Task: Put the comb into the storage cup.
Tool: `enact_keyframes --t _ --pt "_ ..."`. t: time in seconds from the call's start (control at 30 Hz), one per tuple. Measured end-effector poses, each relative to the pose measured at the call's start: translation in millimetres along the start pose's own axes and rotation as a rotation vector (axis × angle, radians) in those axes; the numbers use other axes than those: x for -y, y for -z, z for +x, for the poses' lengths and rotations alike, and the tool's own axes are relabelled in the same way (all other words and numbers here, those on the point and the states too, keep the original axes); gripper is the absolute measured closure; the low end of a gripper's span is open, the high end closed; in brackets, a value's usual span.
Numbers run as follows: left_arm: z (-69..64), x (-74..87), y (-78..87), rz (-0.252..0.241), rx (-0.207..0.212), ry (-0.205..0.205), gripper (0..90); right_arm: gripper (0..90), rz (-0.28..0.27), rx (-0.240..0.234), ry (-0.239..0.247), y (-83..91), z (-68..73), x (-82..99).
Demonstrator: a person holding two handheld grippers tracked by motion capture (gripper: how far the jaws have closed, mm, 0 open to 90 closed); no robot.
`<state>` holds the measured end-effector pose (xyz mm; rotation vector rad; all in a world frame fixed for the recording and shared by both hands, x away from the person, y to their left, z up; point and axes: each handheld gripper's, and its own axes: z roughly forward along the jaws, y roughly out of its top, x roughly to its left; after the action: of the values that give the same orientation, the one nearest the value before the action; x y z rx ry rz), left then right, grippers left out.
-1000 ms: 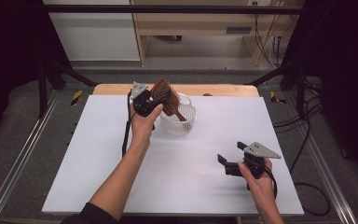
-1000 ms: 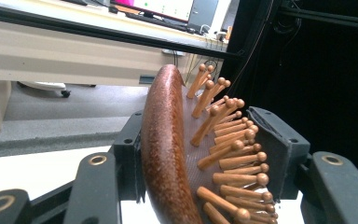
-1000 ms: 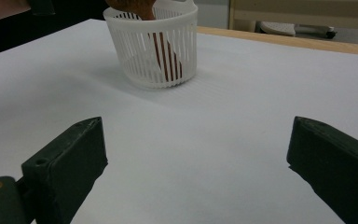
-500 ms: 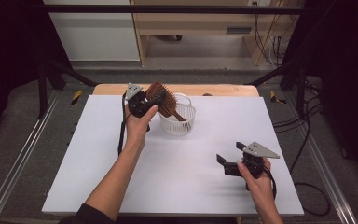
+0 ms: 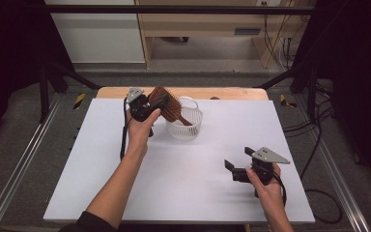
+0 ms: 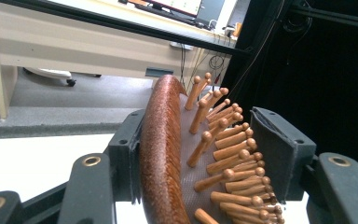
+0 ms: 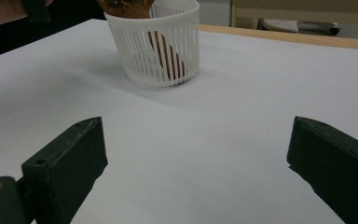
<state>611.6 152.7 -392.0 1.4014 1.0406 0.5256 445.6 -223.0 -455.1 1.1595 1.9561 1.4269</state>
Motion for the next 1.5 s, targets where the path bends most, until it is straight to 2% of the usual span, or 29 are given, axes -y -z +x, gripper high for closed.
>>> enact_keyframes --t 0.17,0.33,0.6,0.8,0.97,1.27,1.5 --pt "1.9 1.0 0.2 0.002 0.001 -0.006 38.7 5.0 0.008 -0.006 0.002 -1.2 0.9 0.6" --pt "4.1 1.0 1.7 0.005 -0.019 -0.014 38.2 5.0 0.01 -0.011 0.001 -1.5 1.4 0.7" --pt "3.9 2.2 1.6 -0.001 -0.025 -0.006 37.2 5.0 0.012 -0.013 0.001 -1.5 1.2 0.9" --pt "5.7 2.5 2.6 0.006 -0.046 0.003 31.6 5.1 0.017 -0.023 0.006 -2.5 2.2 1.4" --pt "8.3 3.9 3.7 0.005 -0.059 0.005 30.3 5.1 0.018 -0.026 0.006 -2.4 2.5 1.4" --pt "7.8 3.6 4.5 0.004 -0.072 -0.016 30.3 5.1 0.023 -0.031 0.007 -2.9 3.1 1.5" --pt "7.1 3.6 4.9 0.005 -0.084 -0.051 29.7 5.1 0.025 -0.036 0.003 -3.4 3.3 1.8"
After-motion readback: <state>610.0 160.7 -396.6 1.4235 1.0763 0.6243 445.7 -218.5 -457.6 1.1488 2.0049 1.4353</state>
